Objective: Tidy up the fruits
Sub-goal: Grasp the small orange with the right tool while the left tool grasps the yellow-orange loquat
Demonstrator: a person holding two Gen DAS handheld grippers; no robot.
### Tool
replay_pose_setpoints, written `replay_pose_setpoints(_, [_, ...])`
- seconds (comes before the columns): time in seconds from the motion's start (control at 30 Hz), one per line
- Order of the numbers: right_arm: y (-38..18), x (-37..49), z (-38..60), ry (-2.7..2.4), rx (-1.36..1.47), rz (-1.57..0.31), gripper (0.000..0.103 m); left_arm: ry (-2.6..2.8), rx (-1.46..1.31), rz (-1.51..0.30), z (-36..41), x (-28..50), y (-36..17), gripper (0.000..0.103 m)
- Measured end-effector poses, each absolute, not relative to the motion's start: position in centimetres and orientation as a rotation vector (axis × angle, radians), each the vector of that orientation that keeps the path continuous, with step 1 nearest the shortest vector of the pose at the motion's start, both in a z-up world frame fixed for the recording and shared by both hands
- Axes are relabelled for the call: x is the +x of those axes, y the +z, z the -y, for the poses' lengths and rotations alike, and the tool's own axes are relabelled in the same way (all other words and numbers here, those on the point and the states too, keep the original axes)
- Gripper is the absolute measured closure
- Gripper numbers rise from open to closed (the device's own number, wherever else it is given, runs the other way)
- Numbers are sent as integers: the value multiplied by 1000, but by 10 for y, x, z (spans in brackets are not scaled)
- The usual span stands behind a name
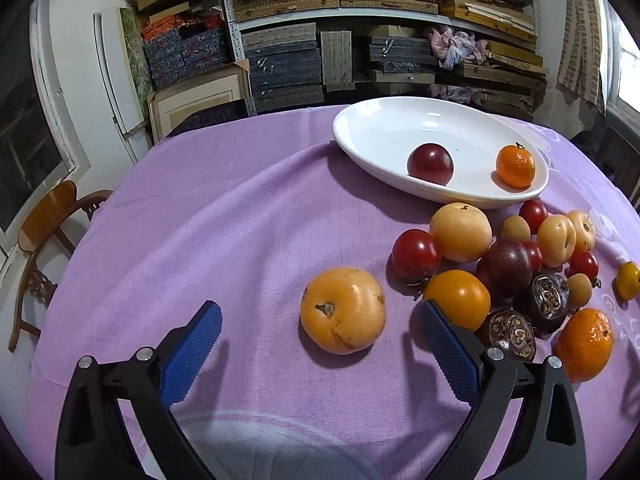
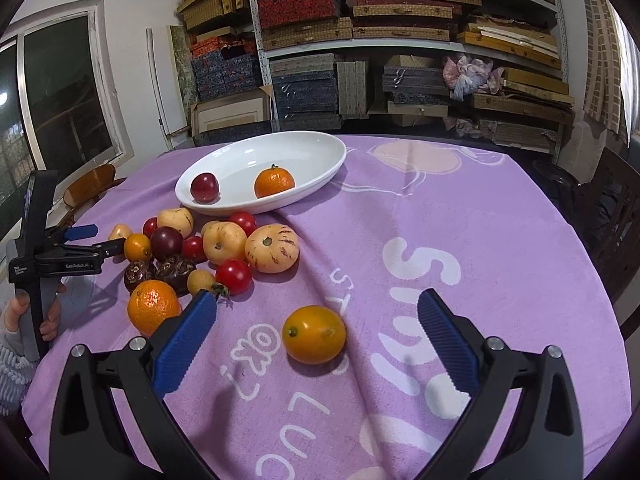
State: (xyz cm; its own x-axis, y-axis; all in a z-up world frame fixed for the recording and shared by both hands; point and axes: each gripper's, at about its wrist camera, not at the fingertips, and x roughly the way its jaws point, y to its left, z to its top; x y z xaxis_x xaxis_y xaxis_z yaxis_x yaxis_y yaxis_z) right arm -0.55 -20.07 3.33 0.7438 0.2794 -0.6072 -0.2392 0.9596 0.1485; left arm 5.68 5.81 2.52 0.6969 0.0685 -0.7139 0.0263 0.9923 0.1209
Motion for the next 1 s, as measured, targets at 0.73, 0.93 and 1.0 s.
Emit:
replay_pose_setpoints(0.73, [11, 10, 185, 339, 11, -858, 64, -19, 45, -829, -72, 62, 23, 3])
replay_pose_setpoints(0.93, [12, 7, 181, 351, -13, -856, 64, -20, -13, -839, -79, 71, 23, 3])
replay_pose_setpoints(1.0, [14, 5, 177, 353, -37, -850, 65, -19, -9, -837, -77, 71, 24, 3])
